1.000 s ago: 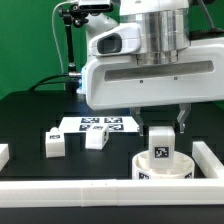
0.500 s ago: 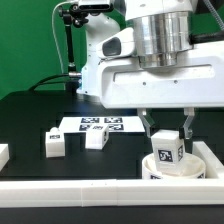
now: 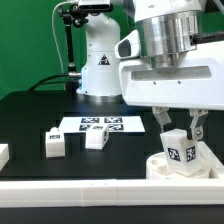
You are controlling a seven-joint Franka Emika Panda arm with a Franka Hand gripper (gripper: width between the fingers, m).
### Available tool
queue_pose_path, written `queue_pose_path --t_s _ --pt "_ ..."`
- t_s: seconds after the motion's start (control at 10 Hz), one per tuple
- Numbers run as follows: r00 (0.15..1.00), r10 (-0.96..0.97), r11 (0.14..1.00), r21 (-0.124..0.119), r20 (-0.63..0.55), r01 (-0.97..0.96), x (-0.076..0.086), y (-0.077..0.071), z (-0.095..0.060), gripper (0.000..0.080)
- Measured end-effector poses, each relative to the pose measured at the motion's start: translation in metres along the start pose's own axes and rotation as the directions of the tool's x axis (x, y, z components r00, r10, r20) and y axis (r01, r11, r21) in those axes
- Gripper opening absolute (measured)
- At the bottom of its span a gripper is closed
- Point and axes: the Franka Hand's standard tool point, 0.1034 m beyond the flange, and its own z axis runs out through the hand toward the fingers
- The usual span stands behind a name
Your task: Assemble stool
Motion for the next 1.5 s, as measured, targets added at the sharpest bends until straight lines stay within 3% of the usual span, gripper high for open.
queue_pose_path --t_s 0.4,0.8,1.3,1.4,1.5 --pt "0.937 0.348 0.937 0.001 0.024 -0.349 -0.010 -0.003 0.003 0.0338" --pt "0.760 0.647 0.761 0.012 0.060 -0.649 -0.012 -0.004 0.004 0.0338" --pt "0.502 0.857 0.508 -0.025 0.117 -0.861 -0.014 -0.004 0.005 0.0338" --pt "0.501 0.858 0.507 -0.025 0.118 -0.862 -0.015 -0.004 0.005 0.0338" --pt "0.512 0.851 0.518 -0.023 0.119 -0.855 -0.015 -0.005 0.005 0.0516"
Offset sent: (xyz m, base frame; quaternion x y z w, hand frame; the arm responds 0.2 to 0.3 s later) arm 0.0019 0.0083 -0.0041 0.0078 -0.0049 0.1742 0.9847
